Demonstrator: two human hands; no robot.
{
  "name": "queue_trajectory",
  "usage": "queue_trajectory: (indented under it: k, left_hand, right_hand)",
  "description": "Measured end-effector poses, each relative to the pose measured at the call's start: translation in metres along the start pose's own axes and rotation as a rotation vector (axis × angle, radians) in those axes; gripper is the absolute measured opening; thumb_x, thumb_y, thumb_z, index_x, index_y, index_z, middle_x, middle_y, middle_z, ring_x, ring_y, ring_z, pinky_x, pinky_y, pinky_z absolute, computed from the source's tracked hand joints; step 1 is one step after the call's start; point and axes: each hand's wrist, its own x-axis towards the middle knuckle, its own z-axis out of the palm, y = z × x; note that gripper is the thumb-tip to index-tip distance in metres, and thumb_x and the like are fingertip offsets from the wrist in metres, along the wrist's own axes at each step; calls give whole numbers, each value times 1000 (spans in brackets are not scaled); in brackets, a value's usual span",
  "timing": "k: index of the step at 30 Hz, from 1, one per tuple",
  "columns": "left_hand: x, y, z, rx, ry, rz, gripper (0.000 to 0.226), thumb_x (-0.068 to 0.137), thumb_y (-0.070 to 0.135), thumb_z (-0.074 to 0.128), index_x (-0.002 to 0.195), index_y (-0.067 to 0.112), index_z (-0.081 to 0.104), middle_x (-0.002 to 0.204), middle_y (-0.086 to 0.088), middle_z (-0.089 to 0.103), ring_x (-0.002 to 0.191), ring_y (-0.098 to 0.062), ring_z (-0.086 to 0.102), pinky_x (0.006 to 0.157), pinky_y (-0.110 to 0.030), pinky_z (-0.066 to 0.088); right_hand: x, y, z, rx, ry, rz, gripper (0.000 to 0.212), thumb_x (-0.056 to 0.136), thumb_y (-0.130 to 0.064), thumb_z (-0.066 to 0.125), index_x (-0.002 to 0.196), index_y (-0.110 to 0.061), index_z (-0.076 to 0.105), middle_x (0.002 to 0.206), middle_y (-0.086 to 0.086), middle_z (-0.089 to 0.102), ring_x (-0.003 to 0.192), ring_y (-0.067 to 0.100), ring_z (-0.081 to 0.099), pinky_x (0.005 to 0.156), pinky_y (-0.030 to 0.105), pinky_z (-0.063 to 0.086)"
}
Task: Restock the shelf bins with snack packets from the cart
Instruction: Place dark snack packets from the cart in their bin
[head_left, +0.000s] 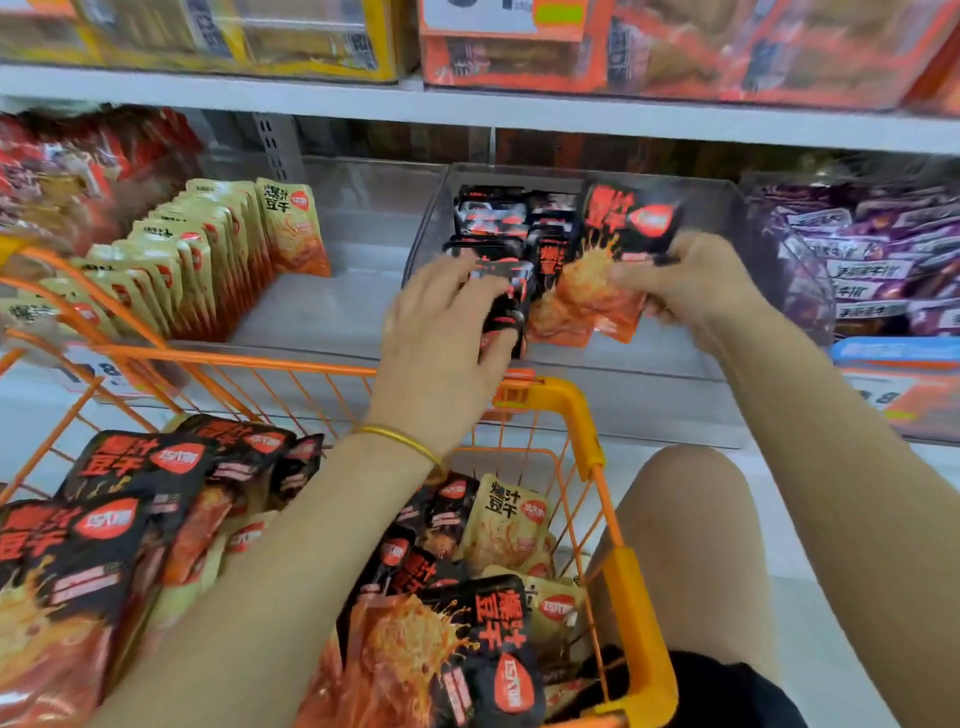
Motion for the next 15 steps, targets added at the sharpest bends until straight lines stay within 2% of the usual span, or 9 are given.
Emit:
queue_trajectory:
  k: [2, 4, 6, 7, 8, 10, 12, 15]
  left_hand:
    - [-9, -4, 7, 78, -43, 14, 45, 85, 35, 45, 125, 16, 56, 141, -11, 43, 135, -32, 31, 113, -49, 19]
    - [-15, -6, 12, 132, -71, 40, 49, 87, 39, 37, 128, 17, 53, 144, -11, 39, 138, -31, 27, 114, -47, 11]
    - [-15, -9, 12, 161, -90, 53, 52, 87, 40, 33, 130, 19, 51, 146, -11, 38, 138, -30, 26, 114, -44, 8]
    - [-15, -10, 11, 169, -98, 52, 52, 87, 40, 32, 132, 20, 50, 146, -11, 37, 138, -30, 25, 115, -42, 7]
    - [-16, -12, 11, 176, -100, 52, 52, 87, 40, 31, 133, 21, 49, 146, -11, 37, 139, -29, 25, 115, -42, 6]
    - [-17, -13, 12, 183, -100, 57, 53, 87, 40, 30, 134, 22, 48, 146, -12, 37, 139, -30, 25, 116, -42, 7]
    - [-17, -14, 12, 177, -93, 62, 53, 87, 39, 31, 134, 22, 48, 145, -13, 39, 138, -30, 27, 116, -42, 8]
    - [-17, -15, 12, 168, -84, 60, 53, 87, 38, 32, 135, 22, 47, 145, -14, 38, 138, -30, 26, 116, -41, 8]
  right_hand:
    - [18, 19, 8, -132, -67, 95, 28, 78, -10, 74, 63, -17, 52, 30, -7, 46, 25, 1, 40, 29, 12, 33]
    - [34, 37, 21, -215, -109, 173, 27, 77, -10, 77, 64, -16, 54, 45, 1, 53, 33, 6, 48, 32, 18, 45]
    - [47, 48, 31, -242, -94, 215, 21, 76, -10, 77, 68, -11, 58, 61, 11, 58, 49, 21, 57, 48, 35, 57]
    - [52, 49, 35, -252, -81, 221, 16, 76, -11, 77, 74, -7, 61, 68, 16, 62, 58, 28, 62, 60, 42, 59]
    - [57, 49, 39, -267, -70, 218, 16, 77, -12, 77, 82, -3, 65, 76, 19, 66, 70, 34, 66, 71, 47, 58]
    - [64, 49, 46, -328, -54, 191, 27, 77, -17, 77, 94, 1, 67, 92, 23, 69, 86, 37, 68, 81, 49, 55]
    - [66, 48, 52, -358, -43, 179, 29, 76, -20, 78, 90, 1, 65, 94, 23, 69, 89, 36, 67, 82, 48, 54]
    - [64, 47, 57, -313, -46, 217, 26, 76, -18, 78, 76, -3, 57, 91, 22, 68, 80, 34, 68, 77, 48, 56]
